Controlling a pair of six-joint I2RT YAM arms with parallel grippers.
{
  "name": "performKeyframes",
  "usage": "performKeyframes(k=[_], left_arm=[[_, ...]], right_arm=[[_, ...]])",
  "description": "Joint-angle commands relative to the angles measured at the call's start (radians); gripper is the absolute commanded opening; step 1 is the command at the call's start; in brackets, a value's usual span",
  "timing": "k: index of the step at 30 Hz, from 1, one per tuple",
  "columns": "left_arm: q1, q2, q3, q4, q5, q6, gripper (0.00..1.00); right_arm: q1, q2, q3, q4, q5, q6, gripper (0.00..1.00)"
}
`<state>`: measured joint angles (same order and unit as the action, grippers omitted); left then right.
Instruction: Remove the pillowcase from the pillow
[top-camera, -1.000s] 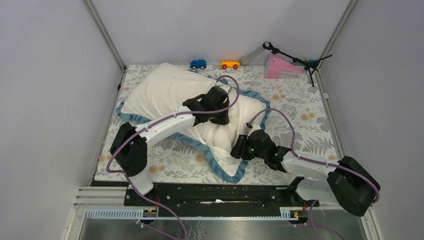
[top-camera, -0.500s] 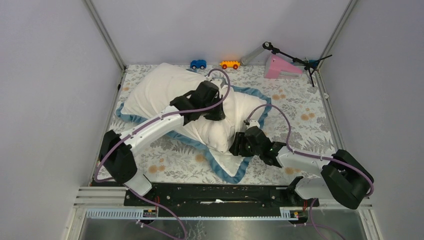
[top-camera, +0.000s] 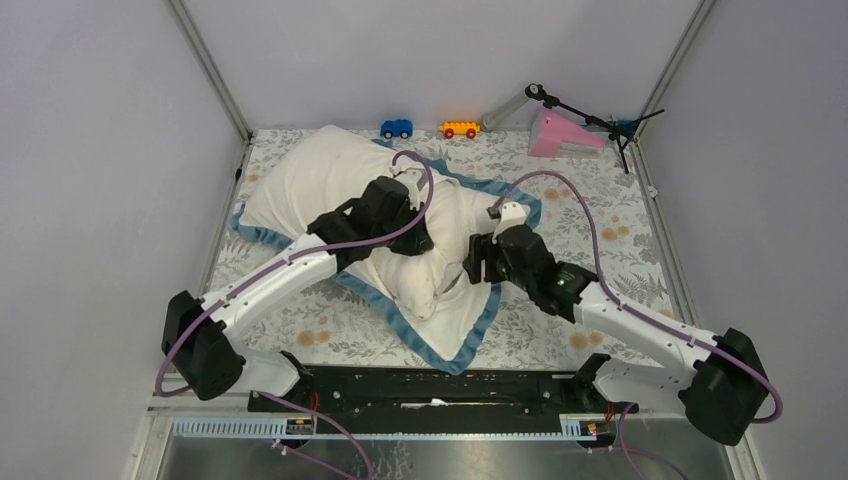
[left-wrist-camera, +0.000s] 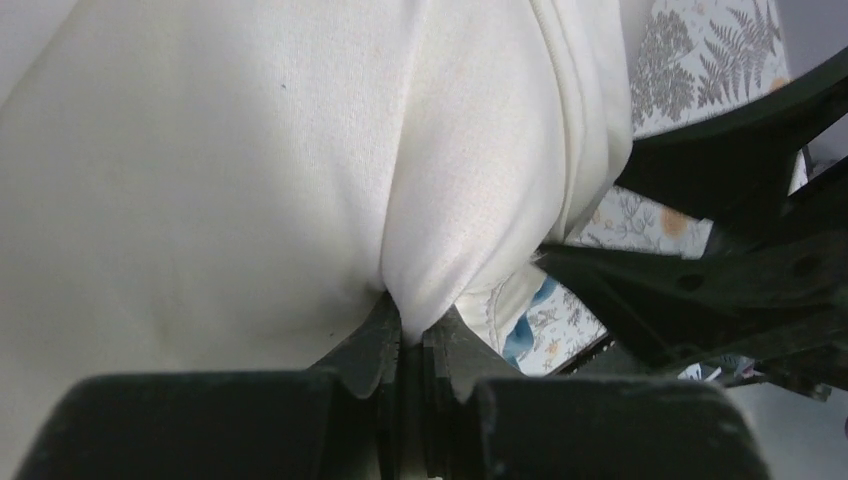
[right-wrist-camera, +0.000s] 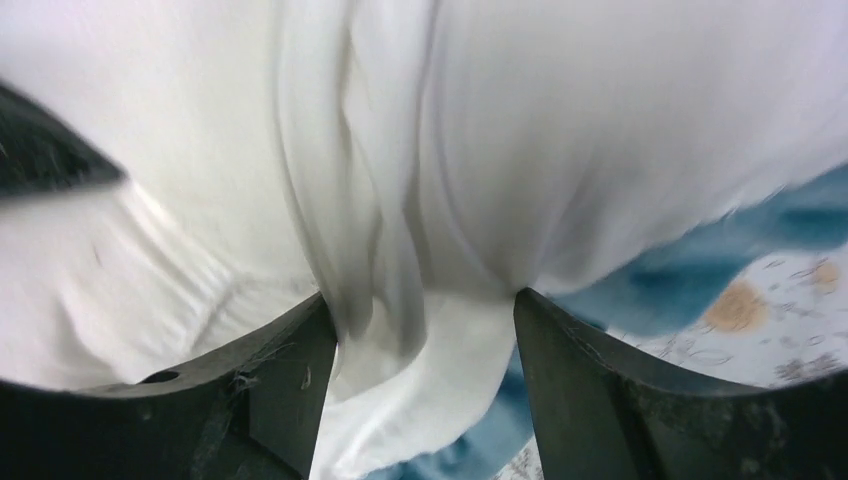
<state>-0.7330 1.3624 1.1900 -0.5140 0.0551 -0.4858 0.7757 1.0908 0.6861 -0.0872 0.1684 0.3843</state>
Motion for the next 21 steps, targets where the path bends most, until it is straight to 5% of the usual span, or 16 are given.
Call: performKeyframes(k=[1, 5, 9, 13, 21], left_arm=[[0.019, -0.033, -0.008, 0.046, 0.015, 0.021, 0.00], [0.009, -0.040, -0.008, 0.032, 0.003, 0.028, 0.00], [0.009, -0.064, -0.004, -0.001, -0.040, 0.034, 0.00], [0.009, -0.099, -0.009, -0.021, -0.051, 0.036, 0.00], [0.008, -0.174, -0.031, -0.074, -0.051, 0.049, 0.00]], right_arm=[[-0.010, 0.063, 0.132, -0.088, 0.134, -0.092, 0.70], [-0.009, 0.092, 0.155, -0.093, 0.309, -0.060, 0.59], [-0.037, 0.113, 0.139, -0.092, 0.492, -0.014, 0.36], [-0.181, 0.123, 0.101, -0.059, 0.394, 0.035, 0.25], [-0.391, 0.138, 0.062, 0.031, 0.217, 0.073, 0.19]])
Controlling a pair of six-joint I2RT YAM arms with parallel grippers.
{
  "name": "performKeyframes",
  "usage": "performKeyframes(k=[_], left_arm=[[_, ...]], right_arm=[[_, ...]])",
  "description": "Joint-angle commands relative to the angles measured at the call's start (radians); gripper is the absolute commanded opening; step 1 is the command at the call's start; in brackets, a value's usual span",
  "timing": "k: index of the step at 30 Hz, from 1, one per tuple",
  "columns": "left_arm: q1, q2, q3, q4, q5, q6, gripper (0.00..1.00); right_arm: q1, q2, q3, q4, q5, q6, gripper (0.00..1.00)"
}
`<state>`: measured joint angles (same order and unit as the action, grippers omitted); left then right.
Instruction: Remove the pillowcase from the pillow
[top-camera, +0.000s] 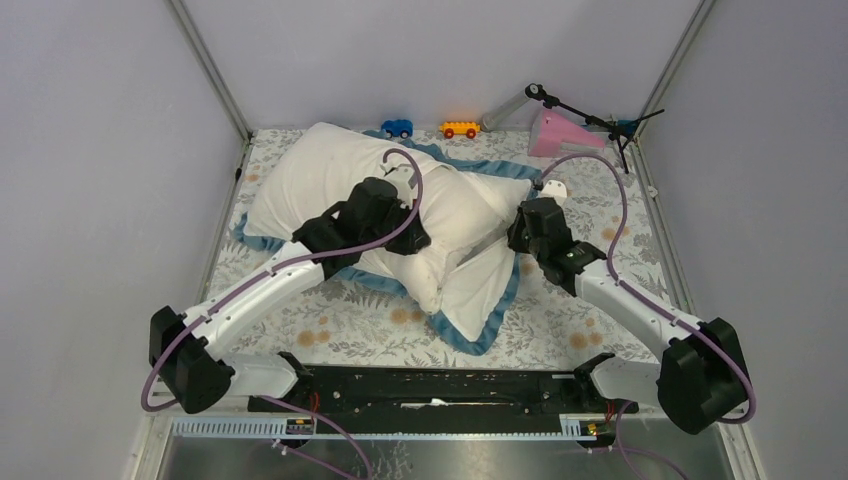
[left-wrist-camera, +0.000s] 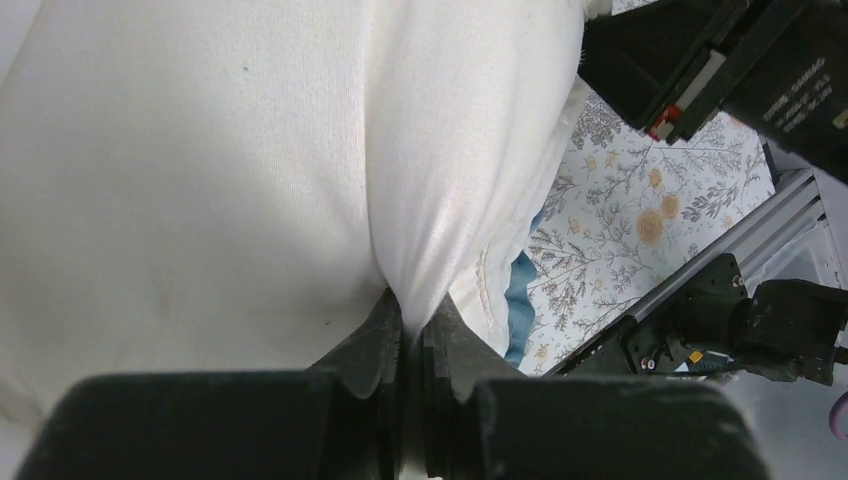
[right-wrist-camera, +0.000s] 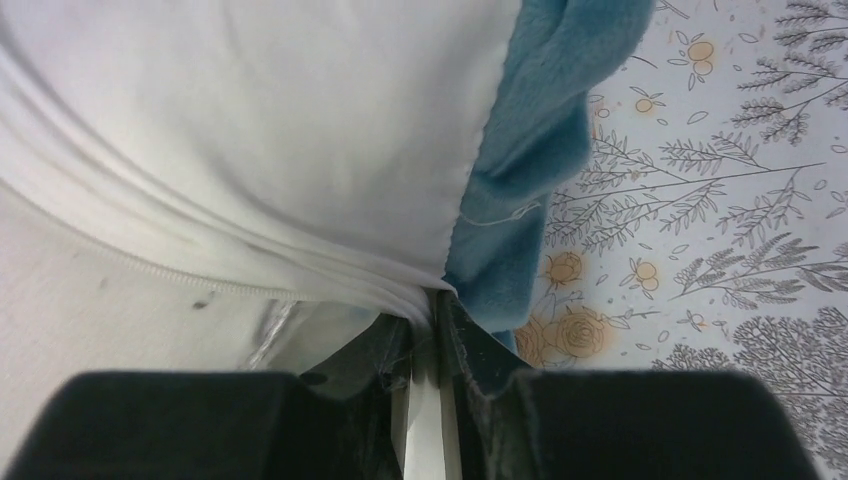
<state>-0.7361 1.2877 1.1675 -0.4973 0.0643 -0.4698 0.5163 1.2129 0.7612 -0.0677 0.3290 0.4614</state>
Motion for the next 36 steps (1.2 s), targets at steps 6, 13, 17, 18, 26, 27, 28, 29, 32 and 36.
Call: performKeyframes(k=[6, 13, 17, 18, 26, 27, 28, 29, 32, 36], left_arm=[[0.010, -0.136, -0.021, -0.073, 0.077, 0.069, 0.00], [0.010, -0.192, -0.053, 0.011, 0.447, 0.110, 0.00], [0.010, -0.242, -0.067, 0.061, 0.565, 0.111, 0.00], [0.010, -0.254, -0.072, 0.079, 0.601, 0.106, 0.00], [0.023, -0.285, -0.082, 0.152, 0.780, 0.080, 0.00], [0.032, -0.295, -0.097, 0.200, 0.824, 0.055, 0.00], [0.042, -0.307, -0.113, 0.262, 0.867, 0.020, 0.00], [0.051, -0.323, -0.130, 0.321, 0.896, -0.014, 0.00], [0.060, -0.350, -0.134, 0.357, 0.833, -0.027, 0.00], [0.060, -0.280, -0.099, 0.256, 0.658, 0.015, 0.00]], right_arm=[[-0.225, 0.090, 0.054, 0.014, -0.174, 0.033, 0.19], [-0.332, 0.159, 0.134, 0.015, -0.325, 0.076, 0.20], [-0.373, 0.201, 0.147, 0.019, -0.413, 0.092, 0.20], [-0.388, 0.210, 0.145, 0.026, -0.438, 0.094, 0.20], [-0.468, 0.211, 0.096, 0.107, -0.544, 0.134, 0.19], [-0.470, 0.213, 0.097, 0.106, -0.550, 0.134, 0.19], [-0.471, 0.215, 0.095, 0.107, -0.560, 0.133, 0.19], [-0.472, 0.212, 0.095, 0.108, -0.576, 0.129, 0.18], [-0.471, 0.195, 0.077, 0.123, -0.665, 0.122, 0.20], [-0.450, 0.147, 0.047, 0.131, -0.737, 0.102, 0.29]])
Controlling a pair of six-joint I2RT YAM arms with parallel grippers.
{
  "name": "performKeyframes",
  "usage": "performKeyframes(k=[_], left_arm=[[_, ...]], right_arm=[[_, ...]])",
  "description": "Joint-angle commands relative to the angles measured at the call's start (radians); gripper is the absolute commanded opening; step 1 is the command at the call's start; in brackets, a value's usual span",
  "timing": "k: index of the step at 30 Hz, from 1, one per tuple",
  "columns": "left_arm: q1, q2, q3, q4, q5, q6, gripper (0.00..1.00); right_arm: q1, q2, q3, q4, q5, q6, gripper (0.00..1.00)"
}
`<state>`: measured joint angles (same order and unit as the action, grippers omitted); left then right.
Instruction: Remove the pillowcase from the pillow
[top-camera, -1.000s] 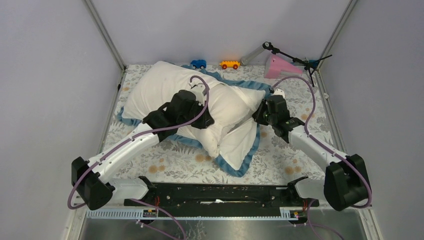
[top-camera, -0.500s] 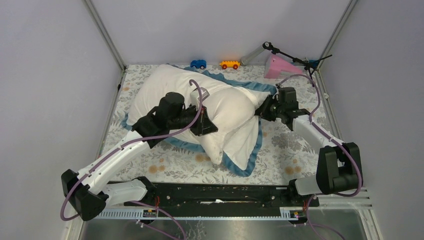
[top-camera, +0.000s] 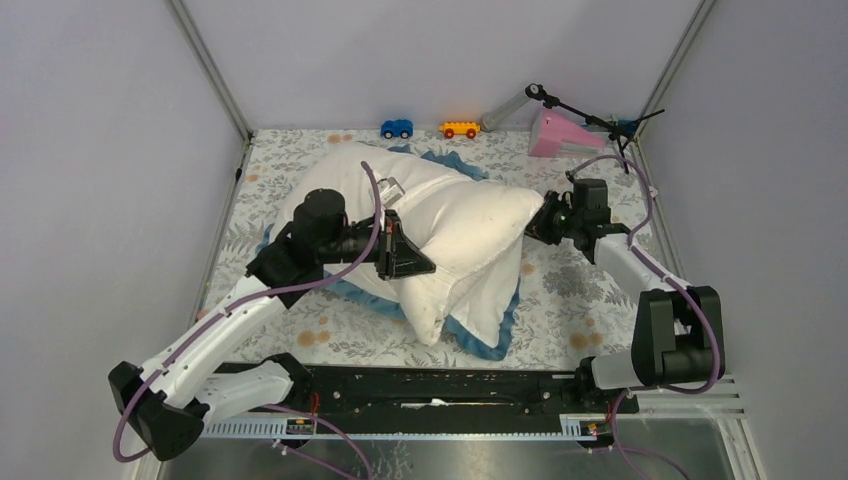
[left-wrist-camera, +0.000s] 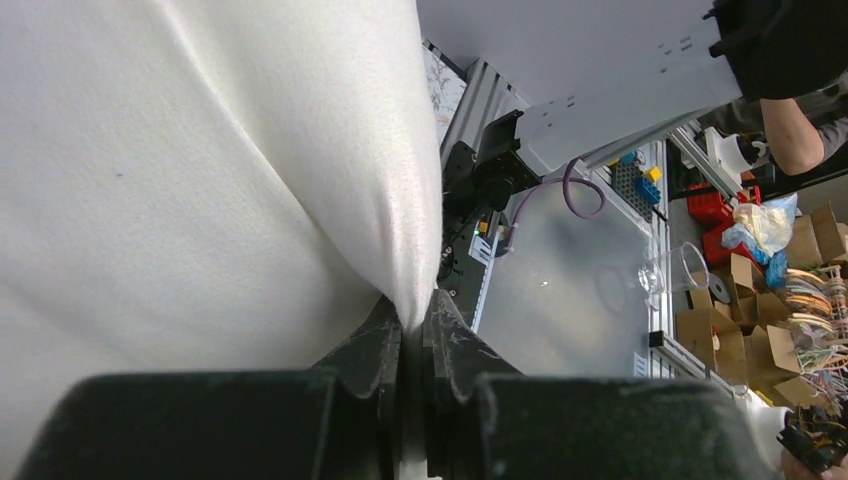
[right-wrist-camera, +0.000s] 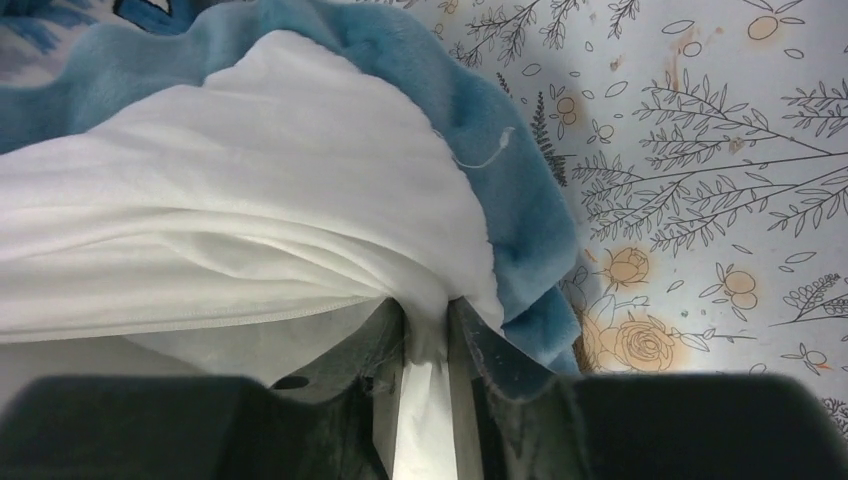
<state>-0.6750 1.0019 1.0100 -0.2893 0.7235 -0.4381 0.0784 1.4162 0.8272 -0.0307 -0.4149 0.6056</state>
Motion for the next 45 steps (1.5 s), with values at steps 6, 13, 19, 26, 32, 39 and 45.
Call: performKeyframes(k=[6, 13, 19, 26, 32, 39, 45], left_arm=[[-0.003, 0.149, 0.087, 0.006, -0.189, -0.056, 0.00], [-0.003, 0.172, 0.126, -0.097, -0.416, -0.033, 0.42], [-0.002, 0.085, 0.182, -0.269, -0.803, 0.039, 0.84], [0.002, 0.047, 0.200, -0.359, -1.038, 0.005, 0.99], [0.041, 0.018, 0.104, -0.274, -0.978, -0.037, 0.99], [0.021, 0.137, 0.100, -0.260, -0.845, -0.043, 0.96], [-0.121, 0.185, 0.136, -0.240, -0.893, 0.011, 0.94]], right_arm=[[-0.004, -0.198, -0.066, 0.057, -0.038, -0.072, 0.45], [-0.004, -0.417, -0.080, -0.123, 0.054, -0.072, 0.96], [-0.003, -0.535, -0.056, -0.252, 0.199, 0.043, 1.00], [-0.003, -0.533, 0.040, -0.362, 0.095, 0.087, 1.00], [0.038, -0.484, 0.021, -0.383, 0.007, 0.065, 1.00], [0.280, -0.450, -0.055, -0.352, 0.126, 0.071, 1.00], [0.328, -0.441, -0.077, -0.392, 0.223, 0.031, 1.00]])
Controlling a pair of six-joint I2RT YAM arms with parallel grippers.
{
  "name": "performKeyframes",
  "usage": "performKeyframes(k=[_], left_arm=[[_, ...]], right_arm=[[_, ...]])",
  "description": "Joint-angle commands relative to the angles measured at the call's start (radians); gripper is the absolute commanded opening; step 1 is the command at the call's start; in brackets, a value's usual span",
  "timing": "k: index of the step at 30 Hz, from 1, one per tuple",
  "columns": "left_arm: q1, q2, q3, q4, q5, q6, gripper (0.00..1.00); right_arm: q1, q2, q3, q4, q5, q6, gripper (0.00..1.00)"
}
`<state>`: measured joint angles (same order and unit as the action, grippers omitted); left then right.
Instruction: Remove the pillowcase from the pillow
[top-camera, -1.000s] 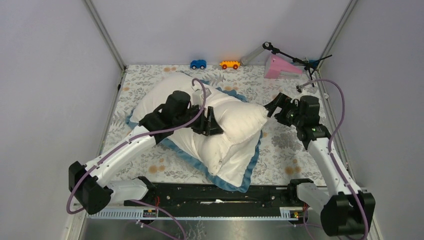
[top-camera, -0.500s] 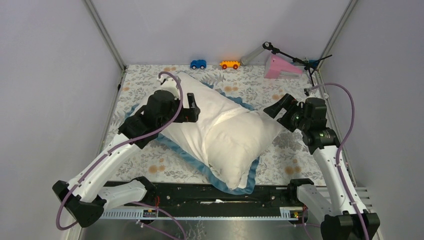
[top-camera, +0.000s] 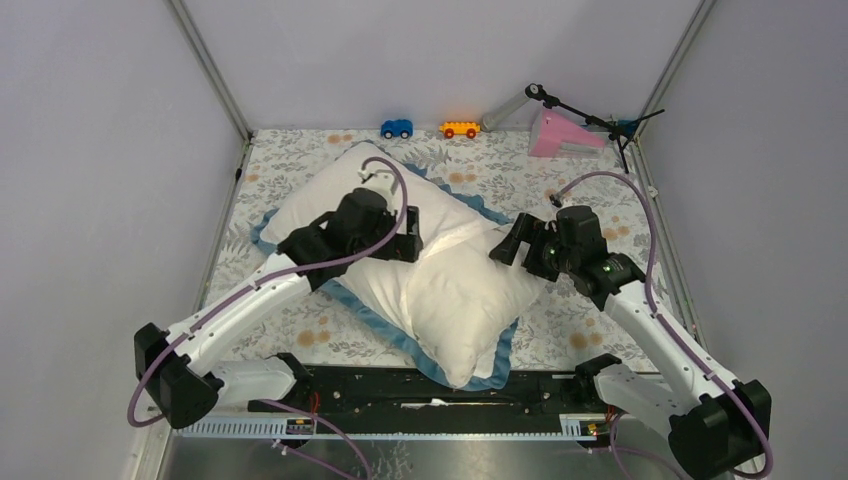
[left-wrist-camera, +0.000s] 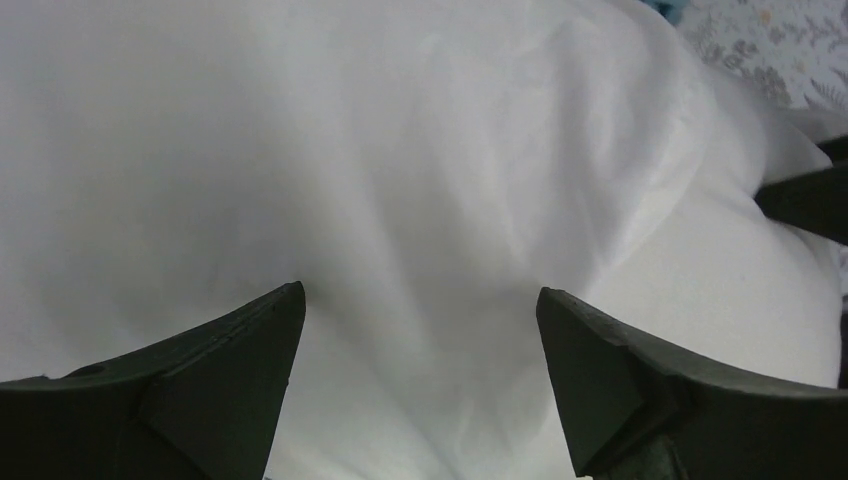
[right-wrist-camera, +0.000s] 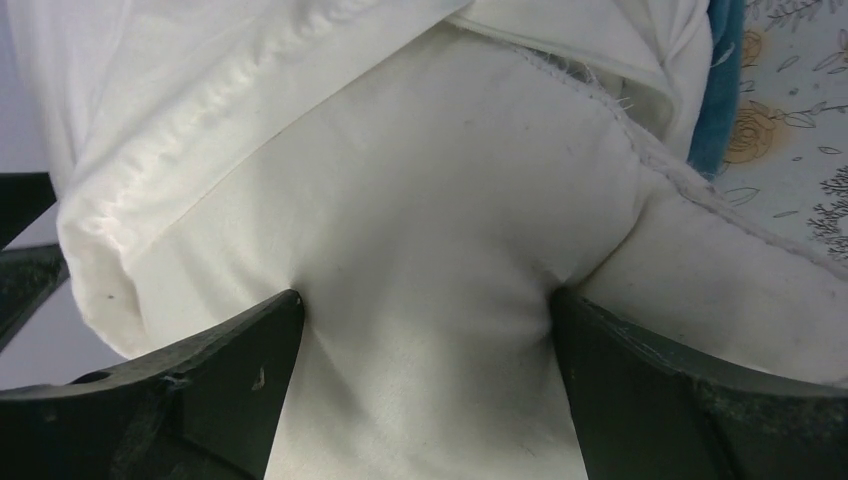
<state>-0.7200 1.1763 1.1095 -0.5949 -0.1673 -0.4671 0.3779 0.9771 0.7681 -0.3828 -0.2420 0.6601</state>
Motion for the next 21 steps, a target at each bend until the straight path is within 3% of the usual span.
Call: performKeyframes(k=[1, 6, 11, 16, 21], left_arm=[[-0.093, 0.019, 0.041, 0.073, 0.011, 0.052, 0.93], [-0.114, 0.071, 0.050, 0.086, 0.079, 0.079, 0.84], [-0.114, 0.086, 0.044, 0.086, 0.019, 0.062, 0.79], [-0.114, 0.081, 0.045, 0.081, -0.048, 0.037, 0.54], [-0.114, 0.075, 0.037, 0.087, -0.050, 0.024, 0.39]], right_arm=[[0.029, -0.013, -0.016, -0.057, 0.078, -0.034, 1.00], [0.029, -0.091, 0.043, -0.173, 0.132, -0.056, 1.00], [0.029, -0.138, 0.107, -0.308, 0.180, -0.096, 1.00], [0.029, -0.154, 0.068, -0.330, 0.083, -0.089, 1.00], [0.038, -0.170, -0.047, -0.234, -0.096, -0.051, 1.00]])
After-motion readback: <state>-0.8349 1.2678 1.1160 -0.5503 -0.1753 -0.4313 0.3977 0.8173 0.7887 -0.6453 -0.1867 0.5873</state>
